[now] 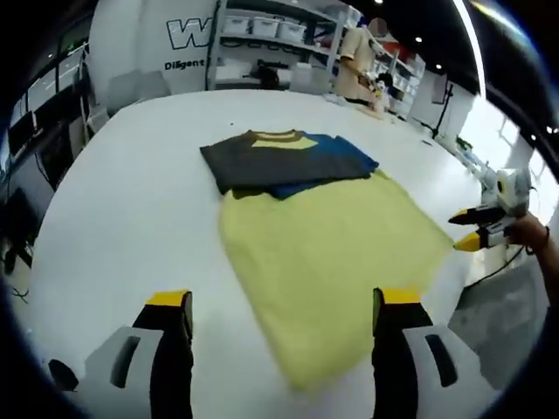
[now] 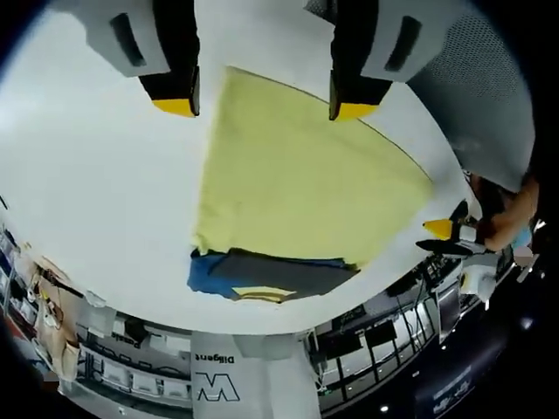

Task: Fold the garment on the visible template until the final outline fits inside the template.

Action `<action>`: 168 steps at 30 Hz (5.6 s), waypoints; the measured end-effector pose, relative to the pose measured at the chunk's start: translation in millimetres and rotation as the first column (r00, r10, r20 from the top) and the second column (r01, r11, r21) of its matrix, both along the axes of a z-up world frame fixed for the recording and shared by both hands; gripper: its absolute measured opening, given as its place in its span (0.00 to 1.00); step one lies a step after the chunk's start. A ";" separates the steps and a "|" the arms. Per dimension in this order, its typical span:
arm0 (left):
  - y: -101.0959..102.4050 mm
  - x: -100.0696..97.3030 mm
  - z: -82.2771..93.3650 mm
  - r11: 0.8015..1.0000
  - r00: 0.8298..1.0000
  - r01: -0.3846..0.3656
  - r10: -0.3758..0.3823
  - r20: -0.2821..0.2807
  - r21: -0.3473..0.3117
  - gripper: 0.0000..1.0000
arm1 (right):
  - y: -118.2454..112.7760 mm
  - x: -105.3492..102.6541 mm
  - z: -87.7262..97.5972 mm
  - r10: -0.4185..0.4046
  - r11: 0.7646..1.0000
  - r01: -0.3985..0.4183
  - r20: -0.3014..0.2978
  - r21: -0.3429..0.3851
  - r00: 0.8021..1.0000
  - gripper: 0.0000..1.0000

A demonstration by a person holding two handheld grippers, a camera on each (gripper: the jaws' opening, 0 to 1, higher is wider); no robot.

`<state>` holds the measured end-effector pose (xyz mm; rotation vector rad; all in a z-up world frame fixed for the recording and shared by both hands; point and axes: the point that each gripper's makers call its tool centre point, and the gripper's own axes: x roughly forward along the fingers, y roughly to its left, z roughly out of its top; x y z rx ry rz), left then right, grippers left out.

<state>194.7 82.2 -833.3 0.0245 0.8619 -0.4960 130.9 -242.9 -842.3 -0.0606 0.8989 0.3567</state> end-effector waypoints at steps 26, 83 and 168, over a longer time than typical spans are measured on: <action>2.2 -52.6 -27.6 0.996 0.980 -0.049 0.062 -0.187 0.073 0.07 | -20.8 -15.2 -21.6 -0.103 0.994 0.100 -0.096 -0.042 0.990 0.09; 5.0 -86.0 22.6 0.998 0.959 0.056 -0.045 -0.278 0.031 0.01 | -11.2 -21.9 57.1 -0.039 0.999 0.038 -0.113 -0.016 0.993 0.00; 6.8 283.1 6.1 1.000 0.989 0.011 -0.014 0.149 0.020 0.29 | -21.0 331.8 14.2 -0.221 0.971 0.203 0.152 0.125 0.963 0.24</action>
